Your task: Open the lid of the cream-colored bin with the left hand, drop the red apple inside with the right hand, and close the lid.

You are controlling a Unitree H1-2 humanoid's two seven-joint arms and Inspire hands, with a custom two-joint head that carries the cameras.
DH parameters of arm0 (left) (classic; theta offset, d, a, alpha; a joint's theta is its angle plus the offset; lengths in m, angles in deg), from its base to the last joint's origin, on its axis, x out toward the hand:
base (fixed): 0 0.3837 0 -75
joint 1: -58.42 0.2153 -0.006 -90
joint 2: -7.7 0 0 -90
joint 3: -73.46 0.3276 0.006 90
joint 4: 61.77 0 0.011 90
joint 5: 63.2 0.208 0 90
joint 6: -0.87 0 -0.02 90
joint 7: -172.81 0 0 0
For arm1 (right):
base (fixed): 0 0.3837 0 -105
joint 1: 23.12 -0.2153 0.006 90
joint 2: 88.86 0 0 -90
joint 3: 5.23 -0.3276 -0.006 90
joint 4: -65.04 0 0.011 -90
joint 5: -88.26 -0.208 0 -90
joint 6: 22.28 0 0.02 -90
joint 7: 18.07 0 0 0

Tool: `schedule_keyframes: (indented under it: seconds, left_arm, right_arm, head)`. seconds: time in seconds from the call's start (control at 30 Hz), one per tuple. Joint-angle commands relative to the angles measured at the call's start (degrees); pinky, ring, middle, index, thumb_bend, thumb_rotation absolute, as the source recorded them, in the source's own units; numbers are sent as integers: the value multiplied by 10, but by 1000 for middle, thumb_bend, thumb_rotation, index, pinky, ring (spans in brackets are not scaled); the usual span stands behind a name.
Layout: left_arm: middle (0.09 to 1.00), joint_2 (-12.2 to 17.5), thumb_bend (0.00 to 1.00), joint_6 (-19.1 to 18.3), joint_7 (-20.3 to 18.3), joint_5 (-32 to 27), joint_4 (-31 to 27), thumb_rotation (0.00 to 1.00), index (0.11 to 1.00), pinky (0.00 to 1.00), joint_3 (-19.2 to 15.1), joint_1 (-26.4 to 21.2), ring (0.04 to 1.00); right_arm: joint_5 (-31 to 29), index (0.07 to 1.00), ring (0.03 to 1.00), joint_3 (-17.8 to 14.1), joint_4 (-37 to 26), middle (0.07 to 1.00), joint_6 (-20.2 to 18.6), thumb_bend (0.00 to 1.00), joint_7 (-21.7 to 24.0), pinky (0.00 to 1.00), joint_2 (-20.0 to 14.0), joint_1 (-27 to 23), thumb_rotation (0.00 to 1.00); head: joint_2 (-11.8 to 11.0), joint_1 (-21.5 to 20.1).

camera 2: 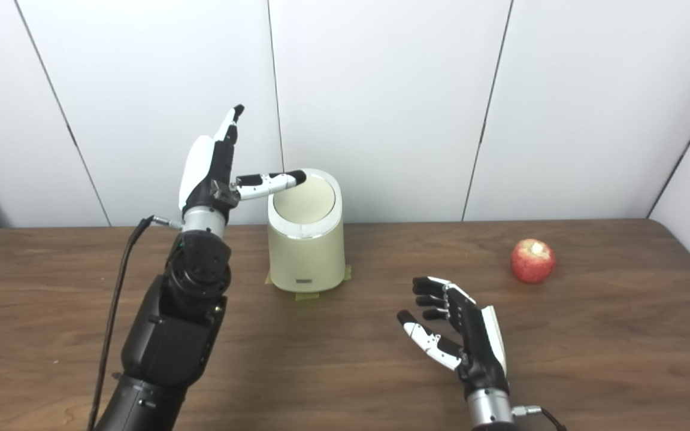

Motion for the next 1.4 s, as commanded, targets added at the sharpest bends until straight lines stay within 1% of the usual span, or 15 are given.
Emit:
schedule_keyframes:
  seconds: [0.0,0.07,0.1,0.17,0.3,0.47,0.57,0.67,0.73,0.83,0.9,1.0,1.17,1.27,1.37]
  left_arm:
    - [1000,7,977,-1,9,21,2,196,1000,1000,6,-37,1000]
    - [1000,12,976,-2,9,30,14,189,1000,1000,14,-40,1000]
    - [1000,16,971,0,11,36,22,178,1000,1000,19,-41,1000]
    - [1000,23,969,5,16,43,39,163,1000,1000,27,-44,1000]
    - [1000,30,962,5,18,50,55,160,1000,1000,37,-47,1000]
    - [1000,36,980,10,20,62,71,164,1000,1000,51,-47,1000]
    - [1000,36,984,8,26,68,81,159,1000,1000,56,-48,1000]
    - [1000,34,966,17,42,71,95,161,1000,1000,59,-50,1000]
    - [1000,31,943,22,50,71,104,194,1000,1000,60,-53,1000]
    - [1000,29,925,17,51,76,113,253,1000,1000,65,-58,1000]
    - [1000,29,919,11,51,82,116,277,1000,1000,71,-62,1000]
    - [1000,28,919,8,54,87,122,288,1000,1000,77,-68,1000]
    - [1000,25,910,11,53,85,126,267,1000,1000,81,-74,1000]
    - [1000,25,906,3,49,92,129,255,1000,1000,87,-80,1000]
    - [1000,29,906,-1,40,106,133,249,1000,1000,97,-85,1000]
  right_arm:
    - [0,686,690,1,-14,706,13,258,-5,616,2,-13,242]
    - [-2,686,690,1,-12,705,17,258,-5,616,3,-13,236]
    - [-2,684,690,1,-10,706,21,256,-5,615,2,-13,206]
    - [-3,682,684,2,-6,704,26,257,-6,608,2,-14,191]
    - [1,686,685,3,-8,704,22,254,-6,612,1,-13,225]
    - [4,678,674,3,-8,694,26,254,-10,595,2,-12,215]
    - [4,675,673,2,-7,693,27,256,-12,592,2,-12,221]
    - [2,679,678,3,-8,698,28,249,-10,597,0,-12,220]
    - [-5,678,679,1,-8,698,30,251,-8,599,1,-12,206]
    - [0,675,674,4,-7,694,34,248,-9,594,0,-11,197]
    - [0,675,673,4,-9,694,31,250,-10,596,2,-11,200]
    - [2,674,670,4,-8,693,29,251,-10,593,2,-11,214]
    - [2,676,670,5,-7,695,29,253,-11,593,3,-12,231]
    - [9,680,671,7,-9,697,25,246,-13,587,4,-11,195]
    - [17,681,667,9,-13,696,17,241,-14,580,5,-11,234]
  head:
    - [1,-1]
    - [-1,0]
    - [-1,0]
    - [-2,-1]
    - [-4,-3]
    - [-3,-4]
    - [-2,-4]
    - [-1,-4]
    - [-1,-4]
    - [-1,-6]
    - [-1,-6]
    - [-1,-7]
    - [0,-8]
    - [1,-10]
    - [2,-10]
